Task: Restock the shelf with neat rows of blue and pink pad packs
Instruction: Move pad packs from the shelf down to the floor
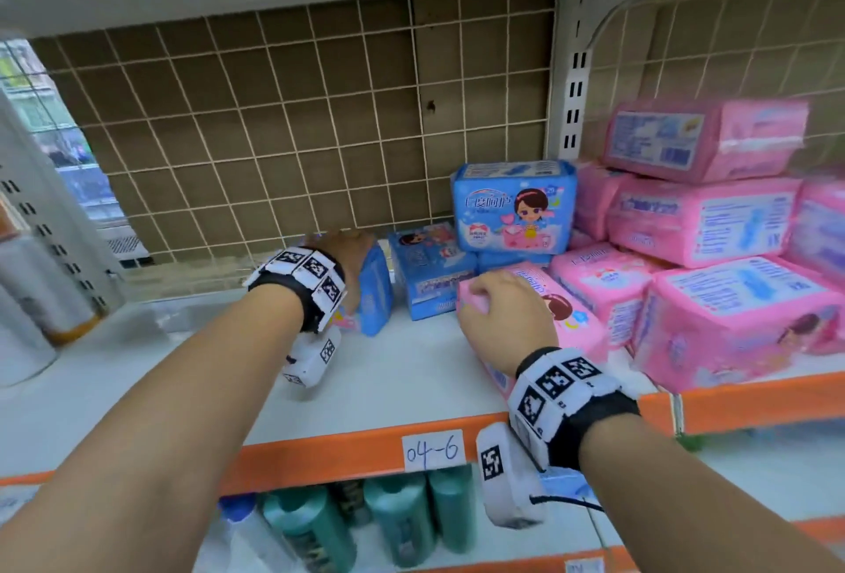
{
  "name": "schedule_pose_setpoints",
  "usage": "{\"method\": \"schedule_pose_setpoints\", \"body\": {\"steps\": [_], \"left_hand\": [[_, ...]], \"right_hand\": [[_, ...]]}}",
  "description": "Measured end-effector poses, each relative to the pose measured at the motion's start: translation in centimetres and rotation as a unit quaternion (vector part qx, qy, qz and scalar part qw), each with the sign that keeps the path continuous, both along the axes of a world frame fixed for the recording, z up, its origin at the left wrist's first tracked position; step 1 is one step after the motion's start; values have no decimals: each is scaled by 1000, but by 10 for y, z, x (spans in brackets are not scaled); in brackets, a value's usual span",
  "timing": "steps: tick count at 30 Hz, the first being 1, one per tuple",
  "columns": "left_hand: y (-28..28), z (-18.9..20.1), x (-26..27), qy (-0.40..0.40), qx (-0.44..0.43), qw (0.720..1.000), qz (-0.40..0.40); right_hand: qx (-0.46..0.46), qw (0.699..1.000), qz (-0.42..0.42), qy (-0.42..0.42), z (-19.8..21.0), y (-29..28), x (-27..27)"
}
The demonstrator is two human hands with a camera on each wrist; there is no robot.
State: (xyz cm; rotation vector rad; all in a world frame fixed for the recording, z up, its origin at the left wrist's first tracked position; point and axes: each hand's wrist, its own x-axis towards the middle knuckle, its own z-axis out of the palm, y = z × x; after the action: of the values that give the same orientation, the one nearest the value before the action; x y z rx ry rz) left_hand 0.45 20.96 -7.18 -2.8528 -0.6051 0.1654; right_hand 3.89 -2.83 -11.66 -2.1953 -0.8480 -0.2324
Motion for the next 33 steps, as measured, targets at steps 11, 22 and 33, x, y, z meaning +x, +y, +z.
{"method": "schedule_pose_setpoints", "body": {"steps": [11,22,33], "left_hand": [[-67,34,-155,-395,-624,674,-38],[-107,-11,-186,-501,-682,522,107],[-166,6,-168,-393,-657,626,148]], "right_hand": [[159,977,134,52,18,-10,-35],[130,941,262,171,25,-19,-82],[151,943,239,175,12,-18,-117]]}}
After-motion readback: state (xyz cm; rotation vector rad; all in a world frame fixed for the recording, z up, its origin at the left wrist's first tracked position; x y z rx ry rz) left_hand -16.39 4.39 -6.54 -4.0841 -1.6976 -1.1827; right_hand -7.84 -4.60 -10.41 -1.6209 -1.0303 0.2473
